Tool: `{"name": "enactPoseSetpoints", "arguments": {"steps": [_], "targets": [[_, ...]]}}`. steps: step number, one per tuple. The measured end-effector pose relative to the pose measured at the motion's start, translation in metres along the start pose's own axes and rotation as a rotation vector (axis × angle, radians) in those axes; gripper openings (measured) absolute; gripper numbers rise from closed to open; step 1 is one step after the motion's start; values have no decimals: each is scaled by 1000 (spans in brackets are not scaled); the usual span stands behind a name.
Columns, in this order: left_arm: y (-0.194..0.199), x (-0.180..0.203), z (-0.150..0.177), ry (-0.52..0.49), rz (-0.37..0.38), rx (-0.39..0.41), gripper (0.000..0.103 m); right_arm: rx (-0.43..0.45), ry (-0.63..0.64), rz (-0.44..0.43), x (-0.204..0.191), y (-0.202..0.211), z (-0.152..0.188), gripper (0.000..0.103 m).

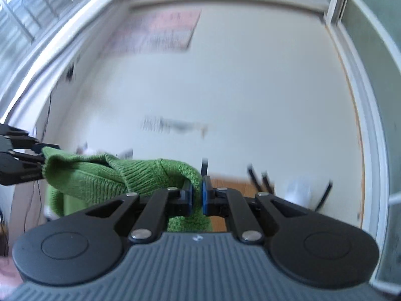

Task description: Fold small clothes

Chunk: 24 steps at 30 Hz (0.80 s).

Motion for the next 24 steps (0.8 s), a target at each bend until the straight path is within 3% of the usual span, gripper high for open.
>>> {"name": "enactPoseSetpoints", "arguments": {"steps": [3, 6, 9, 12, 15, 18, 21, 24], "targets": [[42, -9, -34, -8, -76, 108, 19, 64, -15, -8, 8, 12, -42, 10], [70, -14, -61, -12, -96, 168, 20, 108, -14, -20, 12, 28, -74, 10], [54, -2, -85, -17, -77, 173, 22, 120, -3, -32, 13, 41, -86, 10], [45, -19, -76, -38, -63, 146, 23, 96, -18, -56, 12, 51, -83, 10], [48, -20, -38, -67, -38, 73, 24, 45, -40, -96, 8, 51, -67, 10], [36, -11, 8, -92, 9, -54, 24, -48, -55, -138, -3, 44, -33, 10], [-8, 18, 75, -108, 23, -228, 27, -208, -100, -172, -18, 3, 29, 11], [-82, 61, 160, -119, 47, -430, 42, -402, -135, -164, -44, -72, 115, 18]]}}
Point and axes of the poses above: each gripper's, at about its wrist camera, not at the fingertips, and y roughly against the way its jaws point, x to its right, z to its underside, the point moved 4 cm from there along -y, roughly the way its jaws point, and after that the axes turned 6 degrees about -x, right-handed, at the moved point
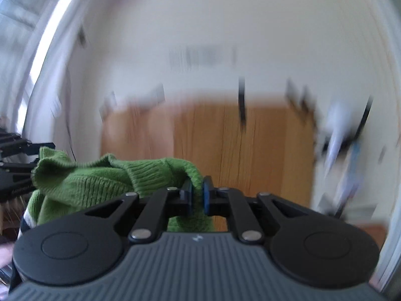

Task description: Fold small clothes

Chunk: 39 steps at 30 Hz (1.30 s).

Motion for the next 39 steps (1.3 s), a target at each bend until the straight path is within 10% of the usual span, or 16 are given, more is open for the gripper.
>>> {"name": "enactPoseSetpoints", "arguments": {"steps": [4, 6, 14, 18, 19, 20, 21, 23, 29, 32, 39], "targets": [[-115, 50, 98, -81, -64, -380, 25, -285, -55, 181, 20, -118, 89, 24], [-114, 39, 138, 9, 38, -448, 26, -357, -219, 129, 45, -115, 125, 25], [-59, -37, 228, 340, 315, -666, 82, -547, -307, 2, 71, -51, 218, 40], [-31, -36, 244, 413, 449, -697, 93, -566, -413, -71, 63, -41, 239, 66], [-25, -31, 244, 412, 459, -704, 83, -580, -425, -78, 63, -41, 242, 65], [-23, -24, 244, 405, 468, -712, 69, -613, -434, -82, 60, -46, 248, 44], [-24, -18, 245, 390, 465, -724, 34, -650, -452, -77, 58, -52, 255, 10], [-22, -18, 233, 333, 386, -703, 5, -642, -516, -55, 66, -51, 253, 8], [-53, -70, 209, 326, 33, -612, 6, -374, -361, 335, 130, -24, 183, 8], [-71, -95, 216, 384, -137, -680, 6, -395, -267, 527, 152, -33, 183, 14], [-26, -62, 202, 345, 152, -598, 39, -414, -301, 267, 109, -11, 194, 30]]}}
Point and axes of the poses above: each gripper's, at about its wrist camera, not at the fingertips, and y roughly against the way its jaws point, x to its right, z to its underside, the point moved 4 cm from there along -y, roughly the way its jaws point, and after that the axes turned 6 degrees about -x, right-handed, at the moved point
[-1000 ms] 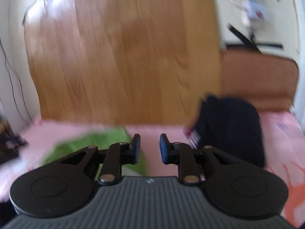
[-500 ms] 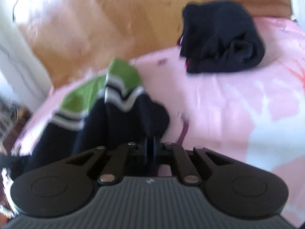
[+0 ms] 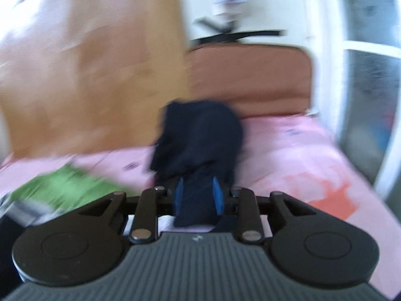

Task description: Fold small clothes

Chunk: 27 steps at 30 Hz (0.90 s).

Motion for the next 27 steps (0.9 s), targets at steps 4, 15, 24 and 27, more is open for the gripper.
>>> {"name": "enactPoseSetpoints", "arguments": {"steps": [4, 15, 24, 27], "targets": [[-5, 30, -10, -58, 52, -3, 44, -18, 110, -96, -41, -8, 2, 35], [-27, 82, 8, -84, 224, -70, 43, -327, 61, -366, -149, -152, -25, 29], [-13, 60, 55, -78, 337, -152, 62, -116, -40, -167, -110, -149, -81, 35], [-15, 58, 57, -29, 389, -186, 61, -141, 1, -256, -102, -103, -49, 35]]}}
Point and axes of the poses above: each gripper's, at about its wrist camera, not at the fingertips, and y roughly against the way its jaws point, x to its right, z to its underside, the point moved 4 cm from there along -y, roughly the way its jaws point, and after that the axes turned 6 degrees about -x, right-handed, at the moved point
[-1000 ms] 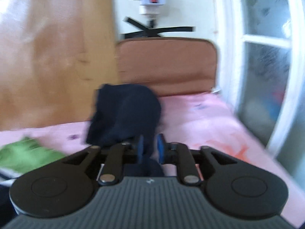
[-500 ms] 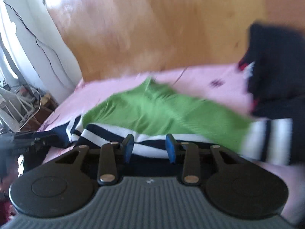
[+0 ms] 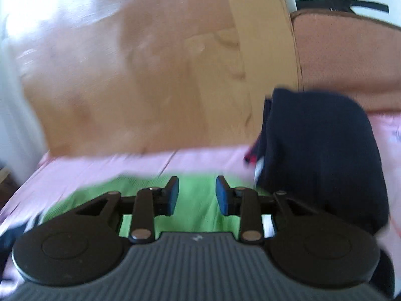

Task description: Fold small clothes

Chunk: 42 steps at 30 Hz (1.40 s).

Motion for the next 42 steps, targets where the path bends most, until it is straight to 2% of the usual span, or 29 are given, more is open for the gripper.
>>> {"name": "enactPoseSetpoints", "arguments": {"steps": [2, 5, 6, 9, 12, 15, 17, 19, 21, 22, 24, 26, 29, 31, 33, 35, 36, 37, 39, 40, 42], "targets": [[-1, 0, 1, 9, 23, -6, 60, -16, -3, -30, 4, 25, 27, 35], [-1, 3, 4, -5, 19, 0, 58, -46, -34, -40, 16, 54, 63, 35], [-1, 4, 5, -6, 23, 1, 51, -50, -37, -35, 19, 63, 76, 36], [-1, 11, 7, -17, 80, -20, 16, -75, -57, -31, 28, 77, 104, 37], [2, 20, 10, -33, 33, 4, 10, -93, -108, -52, 30, 75, 119, 36], [30, -2, 10, 6, -32, 67, 8, -99, -135, -72, 23, 66, 124, 36], [51, -29, 10, 94, -53, 99, 8, -88, -130, -100, 14, 64, 123, 37], [54, -41, 13, 159, -43, 82, 13, -75, -122, -120, 11, 67, 125, 37], [49, -36, 17, 150, -111, 47, 15, -77, -130, -118, 13, 70, 128, 37], [47, -32, 22, 122, -115, 29, 25, -79, -137, -116, 15, 73, 130, 37], [48, -23, 31, 84, -106, 18, 34, -78, -148, -126, 17, 83, 135, 37], [50, -22, 42, 69, -73, -3, 40, -77, -142, -140, 19, 99, 144, 37], [54, -31, 61, 114, 26, -39, 47, -97, -130, -167, 17, 118, 162, 37], [57, -29, 73, 134, 113, -65, 59, -121, -128, -184, 12, 123, 174, 37], [61, -22, 85, 124, 173, -72, 62, -140, -124, -222, 3, 123, 184, 37], [59, -5, 93, 76, 190, -69, 61, -137, -117, -265, -9, 119, 191, 37], [58, 3, 95, 47, 186, -63, 59, -130, -112, -279, -15, 116, 193, 37], [57, 10, 97, 18, 167, -53, 43, -118, -114, -289, -22, 113, 194, 37], [57, 19, 99, -30, 131, -71, 19, -138, -107, -287, -32, 106, 194, 2], [60, 19, 98, -32, 136, -74, 12, -156, -93, -270, -37, 105, 192, 3], [78, 12, 96, -37, 150, -60, 12, -128, -29, -218, -43, 120, 182, 3]]}}
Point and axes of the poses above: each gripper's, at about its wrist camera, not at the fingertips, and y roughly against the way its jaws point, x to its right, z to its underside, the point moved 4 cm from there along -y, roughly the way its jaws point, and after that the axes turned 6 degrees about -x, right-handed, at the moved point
